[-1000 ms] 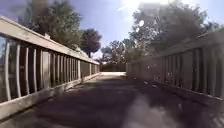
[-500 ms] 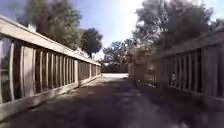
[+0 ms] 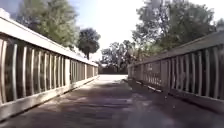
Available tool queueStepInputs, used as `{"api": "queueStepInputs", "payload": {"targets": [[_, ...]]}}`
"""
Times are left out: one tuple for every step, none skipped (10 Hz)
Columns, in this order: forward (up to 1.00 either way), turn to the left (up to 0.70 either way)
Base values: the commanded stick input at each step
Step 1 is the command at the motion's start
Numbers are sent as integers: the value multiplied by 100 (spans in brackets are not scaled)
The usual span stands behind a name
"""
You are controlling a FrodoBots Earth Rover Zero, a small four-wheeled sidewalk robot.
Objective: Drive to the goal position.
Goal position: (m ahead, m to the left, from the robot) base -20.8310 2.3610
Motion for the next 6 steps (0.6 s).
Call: {"api": "queueStepInputs", "payload": {"targets": [[0,-45],[0,-45],[0,-45],[0,-45],[0,-45],[0,-45]]}}
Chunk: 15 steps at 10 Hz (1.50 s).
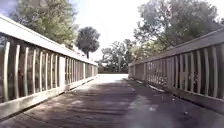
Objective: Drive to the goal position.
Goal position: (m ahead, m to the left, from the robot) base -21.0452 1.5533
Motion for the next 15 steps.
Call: {"api": "queueStepInputs", "payload": {"targets": [[0,-45],[0,-45],[0,-45],[0,-45],[0,-45],[0,-45],[0,-45],[0,-45],[0,-45],[0,-45],[0,-45],[0,-45],[0,-45],[0,-45],[0,-45]]}}
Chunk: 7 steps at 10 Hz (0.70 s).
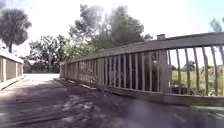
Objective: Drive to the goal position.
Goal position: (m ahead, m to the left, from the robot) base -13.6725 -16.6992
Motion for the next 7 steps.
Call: {"api": "queueStepInputs", "payload": {"targets": [[0,-45],[0,-45],[0,-45],[0,-45],[0,-45],[0,-45],[0,-45]]}}
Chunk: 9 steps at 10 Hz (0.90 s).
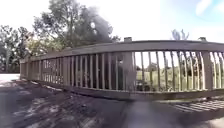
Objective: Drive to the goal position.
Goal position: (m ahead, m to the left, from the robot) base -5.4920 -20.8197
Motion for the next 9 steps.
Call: {"api": "queueStepInputs", "payload": {"targets": [[0,-45],[0,-45],[0,-45],[-13,-43],[-69,-33],[-100,-27],[-100,-27],[-100,-27],[-100,-27]]}}
